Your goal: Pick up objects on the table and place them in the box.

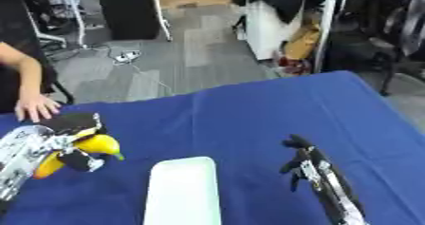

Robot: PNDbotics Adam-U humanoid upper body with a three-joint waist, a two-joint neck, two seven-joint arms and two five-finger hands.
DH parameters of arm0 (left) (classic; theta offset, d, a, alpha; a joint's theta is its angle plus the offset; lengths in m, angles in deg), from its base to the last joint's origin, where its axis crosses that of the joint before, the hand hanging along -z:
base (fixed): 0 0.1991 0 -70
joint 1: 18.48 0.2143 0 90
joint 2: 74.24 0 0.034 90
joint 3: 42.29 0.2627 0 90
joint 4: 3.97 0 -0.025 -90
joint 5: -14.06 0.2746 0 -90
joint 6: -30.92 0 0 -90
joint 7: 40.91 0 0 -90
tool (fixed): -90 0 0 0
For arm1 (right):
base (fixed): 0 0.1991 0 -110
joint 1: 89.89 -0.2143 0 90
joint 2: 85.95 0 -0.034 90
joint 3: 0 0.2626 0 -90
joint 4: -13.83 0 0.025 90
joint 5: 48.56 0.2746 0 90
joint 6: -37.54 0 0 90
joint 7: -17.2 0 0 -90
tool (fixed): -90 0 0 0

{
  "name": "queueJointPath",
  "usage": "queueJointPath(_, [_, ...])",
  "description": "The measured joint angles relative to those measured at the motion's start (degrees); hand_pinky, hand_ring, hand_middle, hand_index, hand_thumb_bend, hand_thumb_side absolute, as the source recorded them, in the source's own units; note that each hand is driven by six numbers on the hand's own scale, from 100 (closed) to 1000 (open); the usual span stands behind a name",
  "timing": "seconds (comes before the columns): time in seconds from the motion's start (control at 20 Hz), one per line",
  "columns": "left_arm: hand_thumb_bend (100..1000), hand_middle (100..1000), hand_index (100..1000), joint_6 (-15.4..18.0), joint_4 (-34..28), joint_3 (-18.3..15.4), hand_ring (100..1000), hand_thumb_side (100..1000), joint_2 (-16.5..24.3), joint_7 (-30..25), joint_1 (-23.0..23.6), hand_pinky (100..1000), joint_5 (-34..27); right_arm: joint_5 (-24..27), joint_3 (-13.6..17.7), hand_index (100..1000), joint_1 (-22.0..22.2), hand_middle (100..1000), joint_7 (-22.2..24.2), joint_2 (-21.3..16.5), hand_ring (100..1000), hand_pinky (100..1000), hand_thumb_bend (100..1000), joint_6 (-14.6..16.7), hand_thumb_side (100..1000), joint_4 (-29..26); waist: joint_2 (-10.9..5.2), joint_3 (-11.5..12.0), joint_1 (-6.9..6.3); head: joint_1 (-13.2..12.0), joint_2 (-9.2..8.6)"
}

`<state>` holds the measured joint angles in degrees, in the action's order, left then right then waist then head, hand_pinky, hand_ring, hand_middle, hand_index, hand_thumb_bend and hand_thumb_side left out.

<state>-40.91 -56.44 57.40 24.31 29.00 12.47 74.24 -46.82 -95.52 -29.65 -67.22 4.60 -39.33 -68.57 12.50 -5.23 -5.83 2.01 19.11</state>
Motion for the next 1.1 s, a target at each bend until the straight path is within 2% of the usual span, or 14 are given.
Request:
queueJointPath(0.3, [100,100,279,2.0,-0.8,2.5,100,244,1.4,-0.4,0.0,100,-1.5,-0.1,0.0,959,0.7,836,0.0,-0.3,555,318,100,0.0,900,0.3,-1.13,1.0,-0.44,0.5,0.5])
queueJointPath(0.55, [100,100,273,3.4,-3.9,4.4,100,244,1.9,-1.0,0.0,100,-4.1,-0.2,0.0,960,1.0,836,0.0,-0.3,555,319,100,0.0,900,0.6,-1.49,1.5,-0.43,0.6,0.78])
queueJointPath(0.85, [100,100,262,4.4,-12.2,6.8,100,246,1.9,-3.6,-0.1,100,-13.0,-0.2,0.0,959,1.0,836,0.0,-0.3,555,318,100,0.0,899,0.7,-1.71,1.6,0.04,0.6,0.78])
queueJointPath(1.1, [100,100,259,3.1,-21.6,8.8,100,247,1.9,-7.3,-0.9,100,-22.8,-0.2,0.0,959,1.0,836,0.0,-0.3,555,318,100,0.0,898,0.9,-1.72,1.6,0.22,0.6,0.8])
